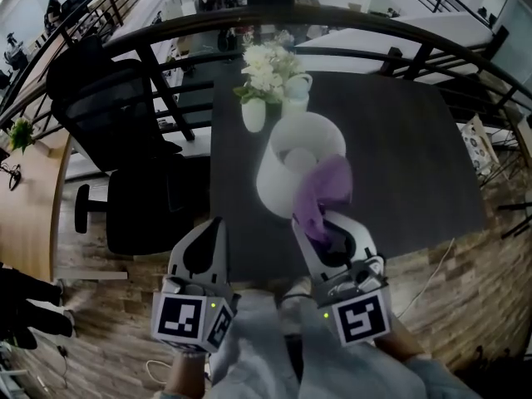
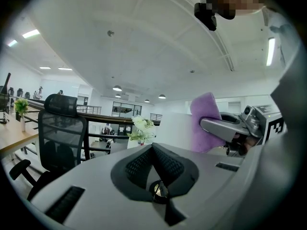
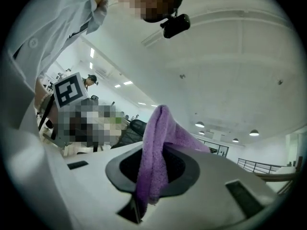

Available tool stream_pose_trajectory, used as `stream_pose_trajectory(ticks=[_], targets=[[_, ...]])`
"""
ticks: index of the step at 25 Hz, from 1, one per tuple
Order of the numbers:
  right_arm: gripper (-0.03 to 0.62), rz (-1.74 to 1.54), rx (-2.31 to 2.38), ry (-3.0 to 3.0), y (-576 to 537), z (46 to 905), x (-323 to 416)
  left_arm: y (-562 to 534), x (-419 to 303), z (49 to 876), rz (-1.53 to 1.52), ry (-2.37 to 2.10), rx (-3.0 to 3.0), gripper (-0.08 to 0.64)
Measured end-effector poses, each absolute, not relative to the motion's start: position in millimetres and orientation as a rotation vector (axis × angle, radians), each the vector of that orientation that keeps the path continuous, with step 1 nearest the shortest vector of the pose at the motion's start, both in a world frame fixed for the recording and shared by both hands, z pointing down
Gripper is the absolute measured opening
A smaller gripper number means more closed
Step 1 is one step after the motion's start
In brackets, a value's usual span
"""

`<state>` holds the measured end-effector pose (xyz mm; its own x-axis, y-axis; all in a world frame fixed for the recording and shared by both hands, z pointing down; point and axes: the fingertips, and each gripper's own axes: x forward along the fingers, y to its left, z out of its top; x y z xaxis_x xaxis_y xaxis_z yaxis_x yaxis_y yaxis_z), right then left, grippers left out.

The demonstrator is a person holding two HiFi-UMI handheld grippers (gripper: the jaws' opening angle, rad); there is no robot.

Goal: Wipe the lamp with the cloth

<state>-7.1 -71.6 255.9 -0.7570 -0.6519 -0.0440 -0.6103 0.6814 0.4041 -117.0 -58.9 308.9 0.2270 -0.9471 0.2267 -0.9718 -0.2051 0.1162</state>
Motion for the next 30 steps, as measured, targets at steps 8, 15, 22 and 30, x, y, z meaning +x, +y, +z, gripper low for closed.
stream_pose_trajectory(ticks=[8, 15, 22, 30], targets=[[0.051, -0.623, 0.898, -2.788, -57.8, 275.6, -51.2, -47.7, -138.9, 309.2, 0.145, -1.847, 2.233, 0.002], [0.051, -0.539, 0.786, -2.792, -48.0, 303.2, -78.2, -38.5, -157.3, 311.6, 0.139, -1.877, 2.201, 0.002], [0.051, -0.514, 0.699, -2.779, -36.5, 314.7, -91.8, -38.5, -168.1, 313.2, 0.128, -1.892, 2.184, 0.002], [0.051, -0.555, 0.796, -2.728, -51.3, 285.4, -79.0, -45.6, -160.2, 309.7, 0.102, -1.881, 2.211, 0.002]])
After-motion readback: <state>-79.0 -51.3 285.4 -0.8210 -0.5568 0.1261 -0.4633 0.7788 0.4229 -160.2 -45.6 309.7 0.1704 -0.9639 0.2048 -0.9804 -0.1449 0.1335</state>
